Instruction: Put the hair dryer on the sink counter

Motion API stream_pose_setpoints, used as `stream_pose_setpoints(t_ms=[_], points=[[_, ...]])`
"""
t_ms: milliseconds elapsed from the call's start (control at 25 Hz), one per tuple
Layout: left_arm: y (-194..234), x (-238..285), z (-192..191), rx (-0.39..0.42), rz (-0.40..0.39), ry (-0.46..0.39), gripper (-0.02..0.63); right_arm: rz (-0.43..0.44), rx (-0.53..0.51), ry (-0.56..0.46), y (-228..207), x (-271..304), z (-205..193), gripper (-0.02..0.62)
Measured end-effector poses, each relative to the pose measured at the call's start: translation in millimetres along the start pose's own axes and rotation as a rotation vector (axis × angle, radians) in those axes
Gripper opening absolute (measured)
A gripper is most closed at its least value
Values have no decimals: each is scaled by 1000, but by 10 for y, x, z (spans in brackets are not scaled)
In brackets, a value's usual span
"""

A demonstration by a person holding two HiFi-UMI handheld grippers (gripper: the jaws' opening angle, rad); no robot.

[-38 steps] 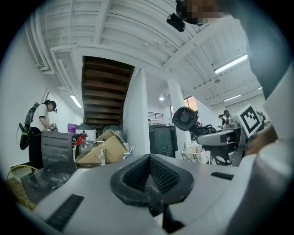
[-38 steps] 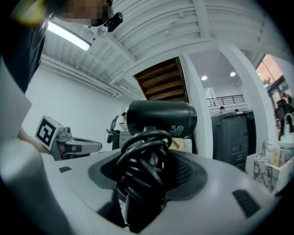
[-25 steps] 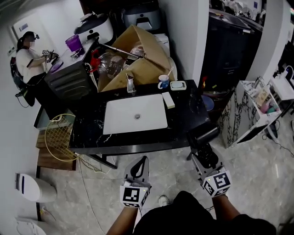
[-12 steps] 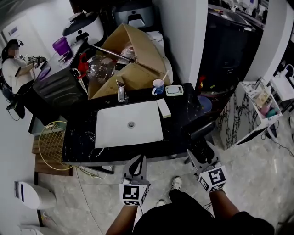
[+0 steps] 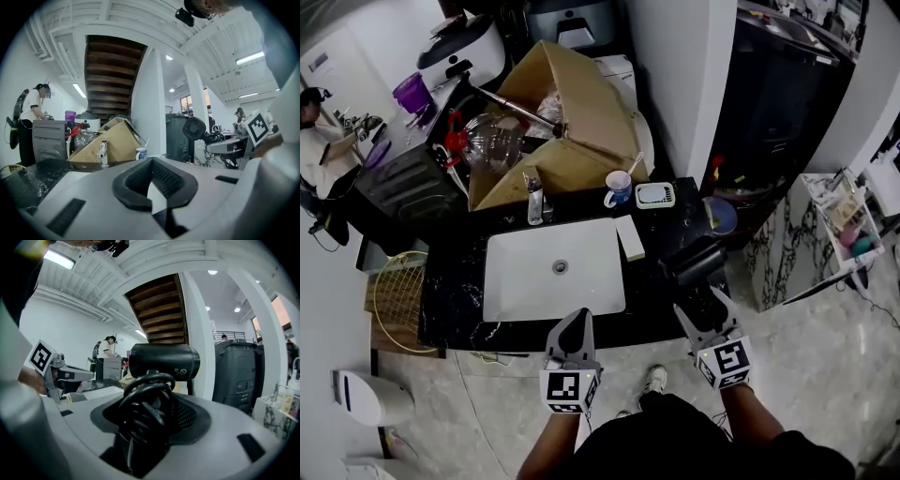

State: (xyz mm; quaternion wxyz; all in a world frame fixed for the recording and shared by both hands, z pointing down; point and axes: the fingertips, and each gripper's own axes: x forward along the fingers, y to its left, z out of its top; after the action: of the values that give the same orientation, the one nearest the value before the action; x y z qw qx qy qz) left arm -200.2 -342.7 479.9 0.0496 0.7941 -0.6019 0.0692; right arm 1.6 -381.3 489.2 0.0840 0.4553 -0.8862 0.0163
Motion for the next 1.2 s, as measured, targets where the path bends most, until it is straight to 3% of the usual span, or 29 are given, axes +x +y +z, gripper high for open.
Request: stream_pose_setpoints(t_ms=[240,440,760,1200], points=[[41,315,54,10,9,12,-5,10,21,81,-231,299,-204,255],[221,484,5,19,-1,24,-5,-46,79,162,-414,582,-389,255],[471,683,25,-1,-75,-1,-5,-168,117,376,-589,971,-791,255],[603,763,-35,-31,-113,-1,-5,-192,129,606,-664,1381,-1276,255]])
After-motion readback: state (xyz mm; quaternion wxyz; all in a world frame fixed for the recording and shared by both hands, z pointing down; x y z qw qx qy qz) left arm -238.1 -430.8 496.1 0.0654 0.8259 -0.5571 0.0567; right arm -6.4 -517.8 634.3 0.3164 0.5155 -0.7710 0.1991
